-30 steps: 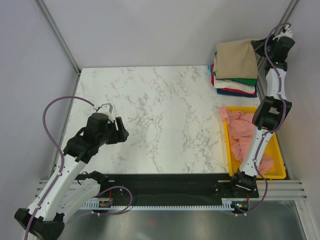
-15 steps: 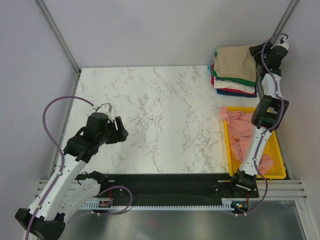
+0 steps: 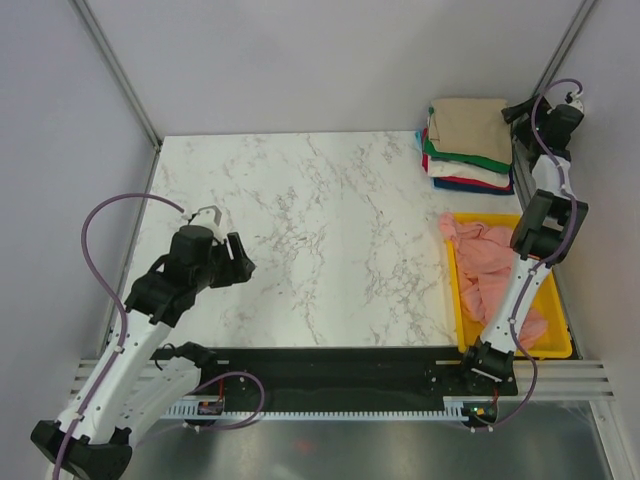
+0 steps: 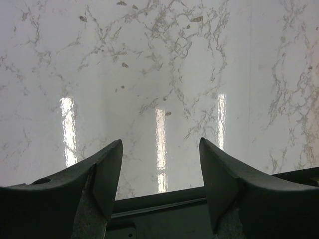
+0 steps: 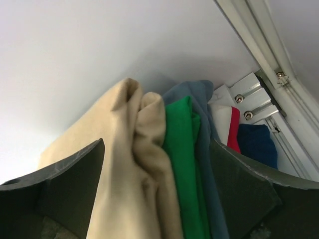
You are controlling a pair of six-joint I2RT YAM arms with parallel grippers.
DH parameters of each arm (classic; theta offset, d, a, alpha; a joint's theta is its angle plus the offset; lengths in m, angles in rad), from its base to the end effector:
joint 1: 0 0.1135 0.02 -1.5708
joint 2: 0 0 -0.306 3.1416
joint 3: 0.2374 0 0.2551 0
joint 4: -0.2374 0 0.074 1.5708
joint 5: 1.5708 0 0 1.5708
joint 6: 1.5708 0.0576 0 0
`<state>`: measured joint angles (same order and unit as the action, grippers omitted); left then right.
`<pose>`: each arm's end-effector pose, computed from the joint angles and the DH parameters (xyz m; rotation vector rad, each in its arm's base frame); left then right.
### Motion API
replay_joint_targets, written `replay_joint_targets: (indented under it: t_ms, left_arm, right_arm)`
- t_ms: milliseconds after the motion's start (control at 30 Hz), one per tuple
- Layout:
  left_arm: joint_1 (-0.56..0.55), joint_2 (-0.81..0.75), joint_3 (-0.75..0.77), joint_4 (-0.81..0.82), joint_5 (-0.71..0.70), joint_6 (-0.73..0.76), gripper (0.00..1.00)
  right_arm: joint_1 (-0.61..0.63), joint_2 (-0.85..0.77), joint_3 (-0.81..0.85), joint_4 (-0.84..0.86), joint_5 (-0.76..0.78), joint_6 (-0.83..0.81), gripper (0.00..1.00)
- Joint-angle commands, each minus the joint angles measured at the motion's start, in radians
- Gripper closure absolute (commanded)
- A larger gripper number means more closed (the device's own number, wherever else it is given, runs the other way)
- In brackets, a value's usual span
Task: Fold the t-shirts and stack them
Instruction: Neatly place the folded tshirt to the corner, then reset both grippers
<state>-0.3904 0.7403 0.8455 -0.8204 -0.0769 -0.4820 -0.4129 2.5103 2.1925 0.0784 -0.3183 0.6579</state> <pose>0.1252 -0.0467 0.3194 -0.1462 2.3060 -0.3645 0.5993 -0.2428 0.2431 0.7263 1.6709 0.4614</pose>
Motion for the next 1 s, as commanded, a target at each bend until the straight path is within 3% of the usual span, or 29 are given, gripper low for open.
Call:
replay_joint_targets:
  t_ms: [0, 233, 400, 500, 633, 833, 967]
  left_arm:
    - [0.01, -0.016, 0.007, 0.023, -0.001, -0.024, 0.3]
    - [0.025, -0.024, 0.009, 0.03, 0.025, -0.015, 0.3]
    - [0.045, -0.025, 0.007, 0.043, 0.072, 0.0, 0.3]
    - [0.061, -0.042, 0.013, 0.05, 0.106, 0.013, 0.29]
    - [0.067, -0.064, 0.006, 0.072, 0.176, 0.036, 0.28]
    - [0.07, -0.058, 0.006, 0.084, 0.23, 0.054, 0.28]
    - [0.07, -0.05, -0.003, 0.113, 0.296, 0.074, 0.25]
  right_arm:
    - [-0.069, -0.182, -0.049, 0.057, 0.009, -0.03, 0.06]
    - [-0.106, -0.437, -0.262, 0.043, -0.019, -0.05, 0.04]
    - [-0.099, -0.646, -0.561, 0.087, -0.151, 0.038, 0.02]
    - [-0.032, -0.818, -0.814, 0.142, -0.191, 0.013, 0.02]
    - [0.159, -1.059, -1.093, 0.065, -0.13, -0.107, 0.02]
    - [0.368, -1.318, -1.377, 0.0, -0.087, -0.185, 0.02]
    - [0.395, -1.471, -1.508, -0.112, -0.039, -0.234, 0.02]
